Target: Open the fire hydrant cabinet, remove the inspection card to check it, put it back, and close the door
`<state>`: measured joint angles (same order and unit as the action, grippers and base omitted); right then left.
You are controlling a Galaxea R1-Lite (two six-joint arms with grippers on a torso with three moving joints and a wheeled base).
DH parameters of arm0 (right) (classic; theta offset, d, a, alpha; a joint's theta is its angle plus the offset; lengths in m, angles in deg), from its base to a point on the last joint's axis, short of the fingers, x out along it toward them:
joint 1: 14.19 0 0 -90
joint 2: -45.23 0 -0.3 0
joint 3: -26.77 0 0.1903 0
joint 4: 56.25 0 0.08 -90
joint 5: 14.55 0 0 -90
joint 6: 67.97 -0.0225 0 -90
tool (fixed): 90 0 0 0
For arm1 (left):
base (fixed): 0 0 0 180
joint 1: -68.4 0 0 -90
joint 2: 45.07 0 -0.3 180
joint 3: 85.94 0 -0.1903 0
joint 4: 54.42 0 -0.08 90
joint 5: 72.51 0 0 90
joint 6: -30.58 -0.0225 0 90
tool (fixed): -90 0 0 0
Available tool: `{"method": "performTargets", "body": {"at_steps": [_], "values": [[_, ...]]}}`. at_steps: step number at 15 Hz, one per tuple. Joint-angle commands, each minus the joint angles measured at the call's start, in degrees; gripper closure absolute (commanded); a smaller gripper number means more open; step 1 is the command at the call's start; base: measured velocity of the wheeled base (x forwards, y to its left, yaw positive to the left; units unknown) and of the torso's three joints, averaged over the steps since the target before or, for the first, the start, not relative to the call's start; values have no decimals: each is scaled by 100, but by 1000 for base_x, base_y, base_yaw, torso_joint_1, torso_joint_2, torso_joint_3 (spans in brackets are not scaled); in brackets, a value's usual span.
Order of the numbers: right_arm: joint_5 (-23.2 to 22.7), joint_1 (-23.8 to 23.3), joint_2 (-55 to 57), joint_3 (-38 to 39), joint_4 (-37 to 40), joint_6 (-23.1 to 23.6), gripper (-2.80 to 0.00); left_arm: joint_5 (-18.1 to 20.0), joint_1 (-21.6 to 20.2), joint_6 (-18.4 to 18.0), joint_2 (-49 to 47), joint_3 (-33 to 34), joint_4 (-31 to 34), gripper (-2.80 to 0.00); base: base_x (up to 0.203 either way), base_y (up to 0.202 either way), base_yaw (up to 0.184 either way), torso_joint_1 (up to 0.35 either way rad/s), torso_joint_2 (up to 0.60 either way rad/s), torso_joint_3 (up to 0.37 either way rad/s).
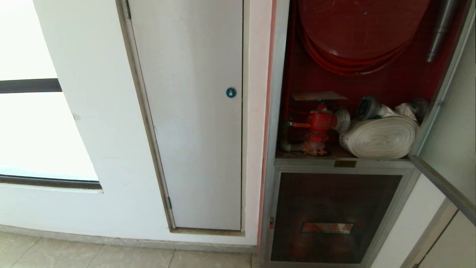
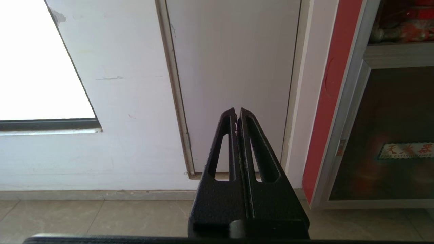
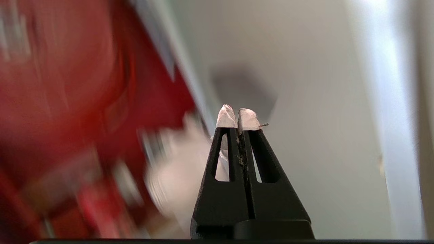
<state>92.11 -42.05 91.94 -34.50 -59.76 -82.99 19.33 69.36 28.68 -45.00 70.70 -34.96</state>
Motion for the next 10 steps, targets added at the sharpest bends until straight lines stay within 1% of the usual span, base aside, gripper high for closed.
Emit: {"method": "performTargets", "body": {"at_steps": [1,3,5,7,9,10], "values": [[18,-772,263,85,-824,-983,0,0,0,-3,-7,158,-5,0,0,0,0,0,0,0],[6,-1500,374,233,-1334,-1485,0,0,0,-3,-7,158,-5,0,0,0,0,0,0,0],[-56,-2126,535,435,-1870,-1858,0,0,0,-3,-7,158,-5,0,0,0,0,0,0,0],[-97,-2463,720,689,-2616,-2076,0,0,0,-3,-7,158,-5,0,0,0,0,0,0,0],[-128,-2724,890,1003,-3061,-2121,0,0,0,-3,-7,158,-5,0,0,0,0,0,0,0],[-276,-2865,1002,1134,-3226,-2249,0,0,0,-3,-7,158,-5,0,0,0,0,0,0,0]]}}
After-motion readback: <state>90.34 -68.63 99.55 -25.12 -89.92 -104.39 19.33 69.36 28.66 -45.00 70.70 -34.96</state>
